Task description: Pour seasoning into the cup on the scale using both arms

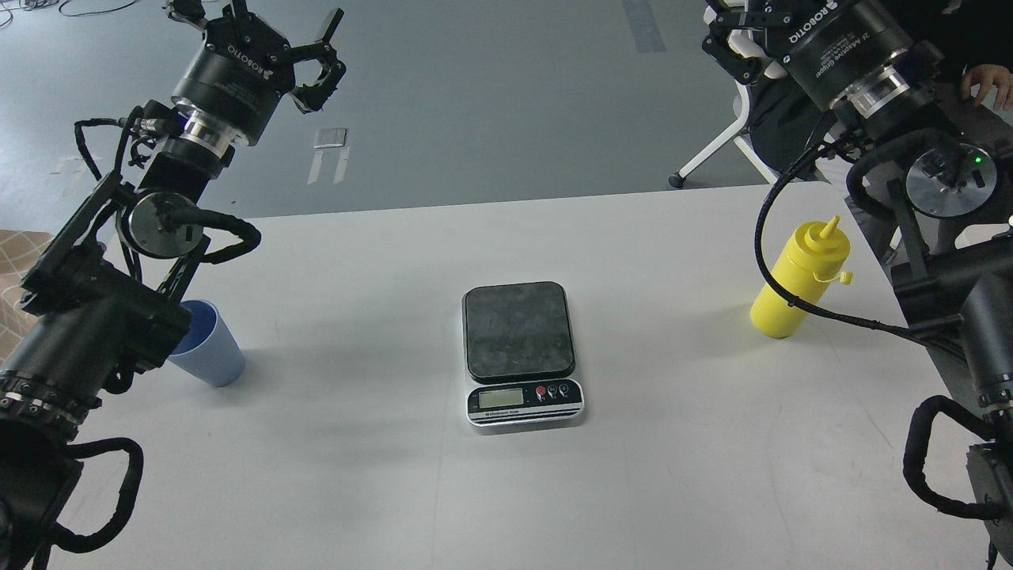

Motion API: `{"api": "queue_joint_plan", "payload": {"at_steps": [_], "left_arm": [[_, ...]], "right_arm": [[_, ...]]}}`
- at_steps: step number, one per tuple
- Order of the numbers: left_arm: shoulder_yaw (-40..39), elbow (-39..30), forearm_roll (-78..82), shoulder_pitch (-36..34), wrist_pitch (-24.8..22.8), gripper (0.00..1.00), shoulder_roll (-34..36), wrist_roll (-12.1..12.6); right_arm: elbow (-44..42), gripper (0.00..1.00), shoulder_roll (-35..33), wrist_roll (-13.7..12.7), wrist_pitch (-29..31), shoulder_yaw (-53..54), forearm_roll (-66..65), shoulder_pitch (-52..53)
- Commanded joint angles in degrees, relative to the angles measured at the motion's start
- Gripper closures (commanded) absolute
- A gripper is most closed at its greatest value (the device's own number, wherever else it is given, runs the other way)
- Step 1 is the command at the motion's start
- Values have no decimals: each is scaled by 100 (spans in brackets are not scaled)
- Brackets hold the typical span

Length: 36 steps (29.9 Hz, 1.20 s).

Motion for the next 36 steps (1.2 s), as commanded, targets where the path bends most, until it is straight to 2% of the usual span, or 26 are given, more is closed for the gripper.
{"api": "queue_joint_plan", "payload": {"at_steps": [1,36], "left_arm": [[19,0,0,10,0,2,3,-15],[54,0,0,-8,0,2,3,3]], "right_arm": [[0,0,0,-1,0,0,0,0],[9,0,9,-1,0,-9,0,0]]}}
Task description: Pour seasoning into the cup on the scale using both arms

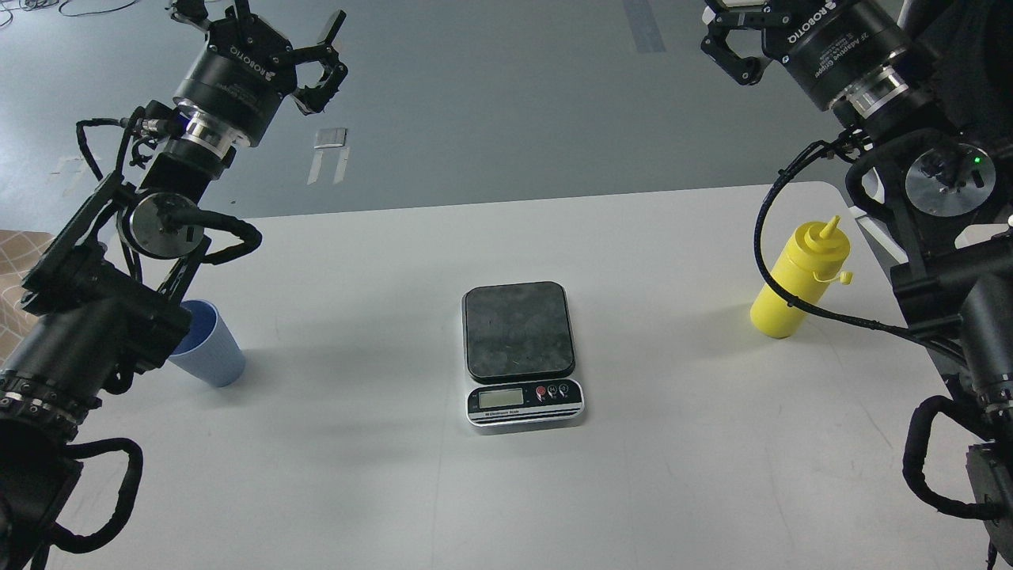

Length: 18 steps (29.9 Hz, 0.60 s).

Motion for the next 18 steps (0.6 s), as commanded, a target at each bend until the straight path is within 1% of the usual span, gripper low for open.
{"api": "queue_joint_plan", "payload": {"at_steps": [1,18], "left_arm": [[2,0,0,-2,0,2,1,-2],[37,0,9,-2,0,2,1,-2]], "right_arm": [[-9,0,4,1,0,0,0,0],[0,0,22,1,0,9,0,0]]}}
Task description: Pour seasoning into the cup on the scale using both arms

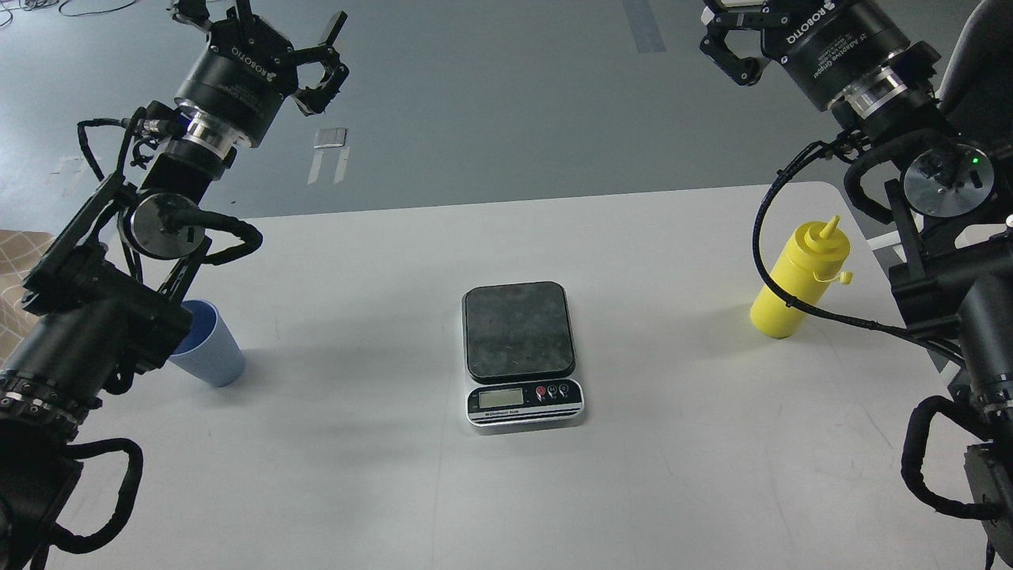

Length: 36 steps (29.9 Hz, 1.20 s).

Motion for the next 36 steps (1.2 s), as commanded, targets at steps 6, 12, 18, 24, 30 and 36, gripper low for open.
{"api": "queue_joint_plan", "payload": {"at_steps": [6,12,18,24,30,36], "left_arm": [[14,0,0,-1,0,2,1,-9],[14,0,0,-1,0,2,1,-9],[14,0,0,-1,0,2,1,-9],[14,0,0,-1,0,2,1,-9],[14,0,9,-1,0,2,1,-9],[31,0,71,-1,0,2,1,-9]], "right_arm": [[9,0,0,-8,0,-9,0,0],[9,0,0,1,0,-9,0,0],[9,0,9,-8,0,-9,0,0],[9,0,9,1,0,-9,0,0],[0,0,9,1,0,-9,0,0],[9,0,9,1,0,-9,0,0]]}}
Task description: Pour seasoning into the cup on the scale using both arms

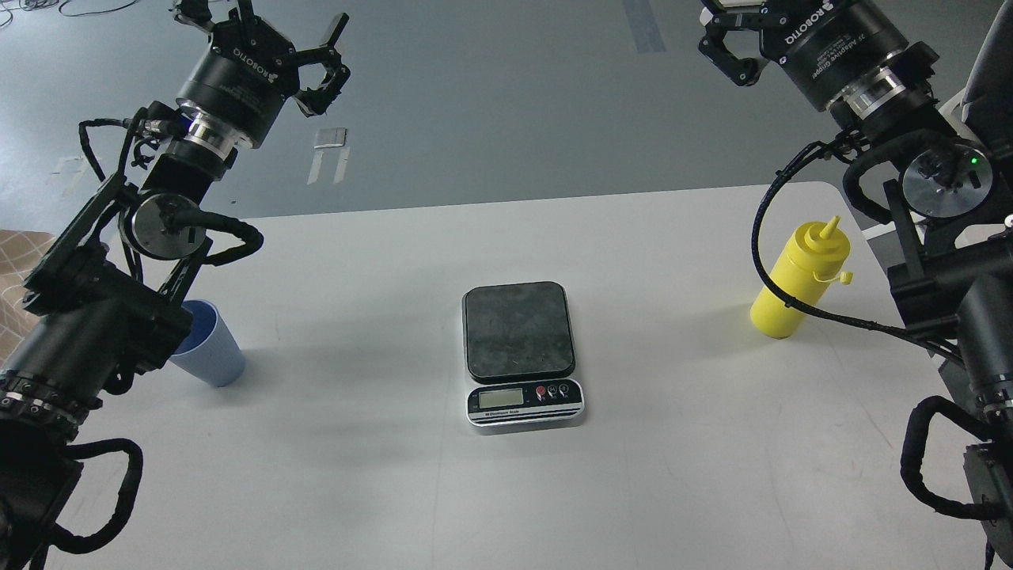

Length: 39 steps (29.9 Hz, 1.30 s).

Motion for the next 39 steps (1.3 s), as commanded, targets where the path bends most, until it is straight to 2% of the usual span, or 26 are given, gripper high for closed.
{"api": "queue_joint_plan", "payload": {"at_steps": [1,15,21,23,28,39], "left_arm": [[11,0,38,0,0,2,0,0],[63,-26,1654,-79,0,2,211,-18],[63,-711,3068,-79,0,2,738,-105],[63,-1027,3595,-79,0,2,957,-193],[72,-1905,4825,9,0,2,1599,-202],[563,-2101,7366,158,0,2,2407,-202]], "right_arm": [[9,0,0,3,0,-4,0,0],[9,0,-9,2,0,5,0,0],[9,0,-9,2,0,5,0,0],[9,0,0,-6,0,5,0,0],[9,0,44,3,0,5,0,-9],[9,0,35,-6,0,5,9,-9]]}}
